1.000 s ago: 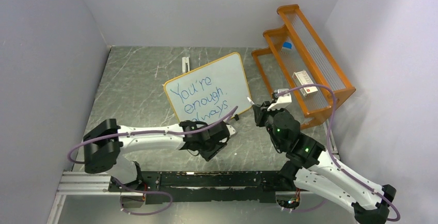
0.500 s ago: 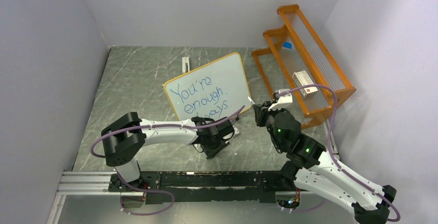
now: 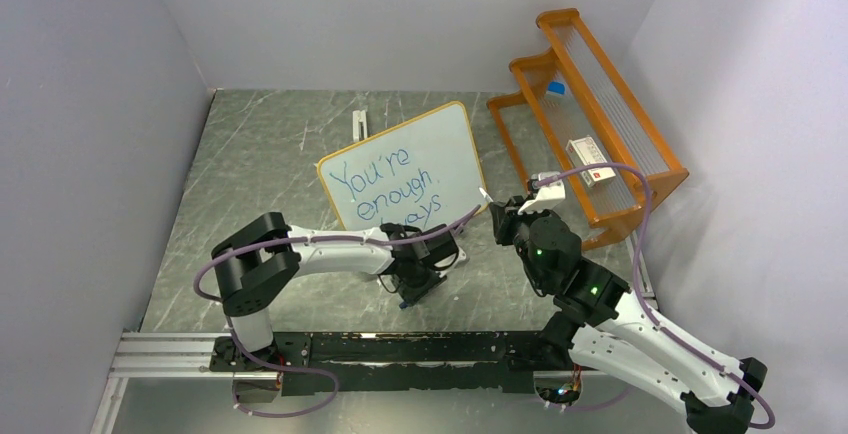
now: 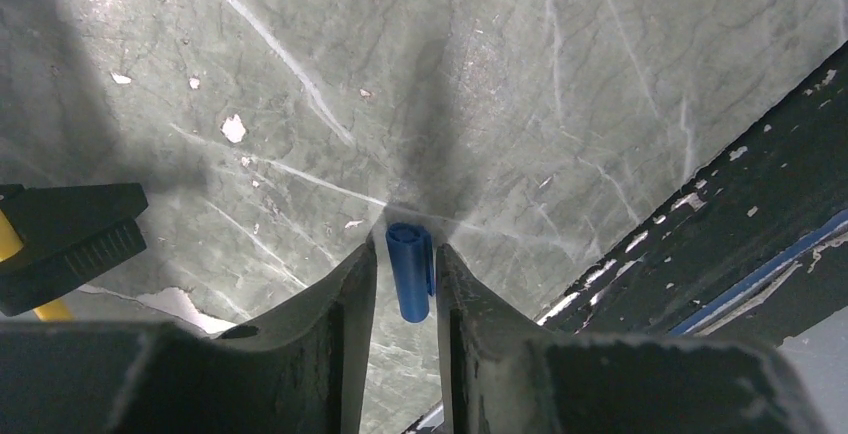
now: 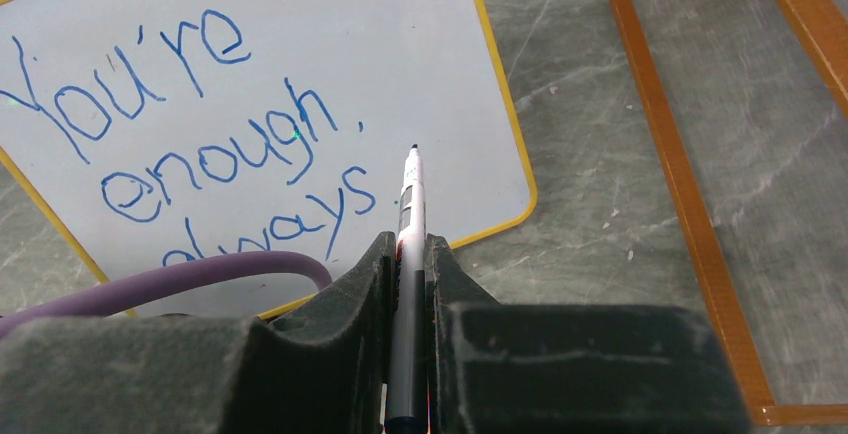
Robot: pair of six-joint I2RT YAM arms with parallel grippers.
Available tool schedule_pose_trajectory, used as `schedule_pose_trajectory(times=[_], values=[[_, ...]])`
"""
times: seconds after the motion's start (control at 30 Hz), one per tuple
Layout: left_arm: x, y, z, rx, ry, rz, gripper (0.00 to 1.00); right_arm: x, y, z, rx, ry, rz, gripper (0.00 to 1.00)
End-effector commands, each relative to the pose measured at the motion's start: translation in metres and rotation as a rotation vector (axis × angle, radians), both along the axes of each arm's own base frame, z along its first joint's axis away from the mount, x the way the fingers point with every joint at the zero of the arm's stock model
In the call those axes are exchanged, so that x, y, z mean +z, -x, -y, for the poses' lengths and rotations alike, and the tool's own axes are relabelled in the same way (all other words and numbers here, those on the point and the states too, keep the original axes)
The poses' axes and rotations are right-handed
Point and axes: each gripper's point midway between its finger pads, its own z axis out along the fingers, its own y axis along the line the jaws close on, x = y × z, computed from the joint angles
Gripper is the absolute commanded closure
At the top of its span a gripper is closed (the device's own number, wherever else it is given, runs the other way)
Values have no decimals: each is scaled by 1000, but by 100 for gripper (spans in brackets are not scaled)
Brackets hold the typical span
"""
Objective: Write a sentence on the whiteboard
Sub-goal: Pick up the pen cap from the center of the board.
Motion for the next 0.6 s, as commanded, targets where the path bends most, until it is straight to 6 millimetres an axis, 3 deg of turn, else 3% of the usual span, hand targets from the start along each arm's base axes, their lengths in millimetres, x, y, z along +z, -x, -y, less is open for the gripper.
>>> schedule_pose_trajectory(times=[0.0, 0.3, 0.57], values=[[-16, 2, -6, -14, -66, -19, 67, 5, -2, 4, -22, -7, 13, 100], [-26, 28, -18, -34, -164, -31, 76, 5, -2, 5, -24, -9, 16, 100], [1, 14, -12, 18, -83, 43, 95, 5, -1, 5, -20, -16, 16, 100]])
